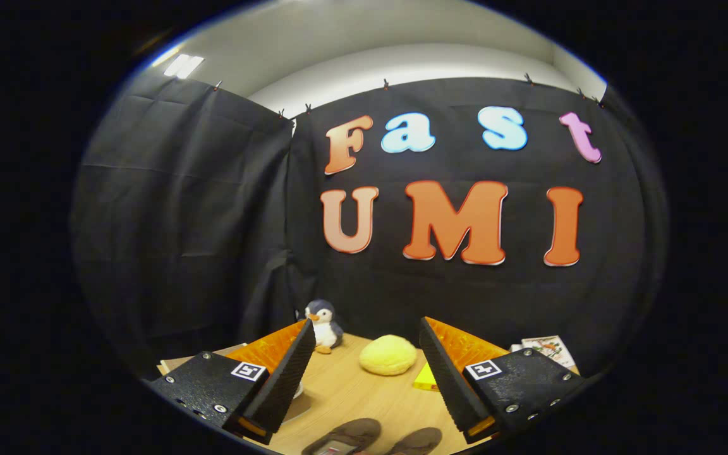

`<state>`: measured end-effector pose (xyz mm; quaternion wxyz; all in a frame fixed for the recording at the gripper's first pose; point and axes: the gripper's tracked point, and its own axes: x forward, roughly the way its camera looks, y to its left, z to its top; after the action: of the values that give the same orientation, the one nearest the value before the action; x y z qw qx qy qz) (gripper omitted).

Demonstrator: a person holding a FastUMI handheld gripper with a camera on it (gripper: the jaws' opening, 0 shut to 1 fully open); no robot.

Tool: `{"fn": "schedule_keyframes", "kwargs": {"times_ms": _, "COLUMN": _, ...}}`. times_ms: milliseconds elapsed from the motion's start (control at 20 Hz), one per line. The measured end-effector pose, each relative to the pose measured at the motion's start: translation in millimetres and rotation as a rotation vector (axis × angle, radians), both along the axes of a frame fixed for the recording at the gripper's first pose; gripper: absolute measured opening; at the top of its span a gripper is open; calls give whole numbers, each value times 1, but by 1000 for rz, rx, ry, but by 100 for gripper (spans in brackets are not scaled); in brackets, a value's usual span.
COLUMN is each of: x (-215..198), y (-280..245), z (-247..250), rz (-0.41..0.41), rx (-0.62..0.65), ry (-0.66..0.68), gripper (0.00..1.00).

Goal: Open the storage box then place both shoes into the box .Put the left shoe in first, then the right shoe, with the right side of both shoes facing outward in a uniform manner.

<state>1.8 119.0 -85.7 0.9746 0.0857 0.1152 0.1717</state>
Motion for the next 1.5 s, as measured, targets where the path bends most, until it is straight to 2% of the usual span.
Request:
{"fn": "schedule_keyframes", "kwargs": {"times_ms": 300, "x": -20, "y": 65, "z": -60, "rz": 167, "rx": 87, "ry": 223, "gripper": 99}}
{"fn": "schedule_keyframes", "kwargs": {"times_ms": 550, "x": -41, "y": 106, "z": -118, "rz": 264, "rx": 171, "ry": 458, "gripper": 97}}
{"fn": "schedule_keyframes", "kwargs": {"times_ms": 750, "x": -56, "y": 127, "z": -131, "rz": 338, "rx": 262, "ry": 583, "gripper": 98}}
{"fn": "schedule_keyframes", "kwargs": {"times_ms": 950, "x": -74, "y": 153, "z": -155, "rz": 414, "rx": 293, "ry": 700, "gripper": 98}}
{"fn": "schedule_keyframes", "kwargs": {"times_ms": 1250, "x": -88, "y": 177, "z": -179, "rz": 468, "rx": 351, "ry": 824, "gripper": 98}}
{"fn": "schedule_keyframes", "kwargs": {"times_ms": 1500, "x": -94, "y": 189, "z": -196, "rz": 486, "rx": 450, "ry": 916, "gripper": 98}}
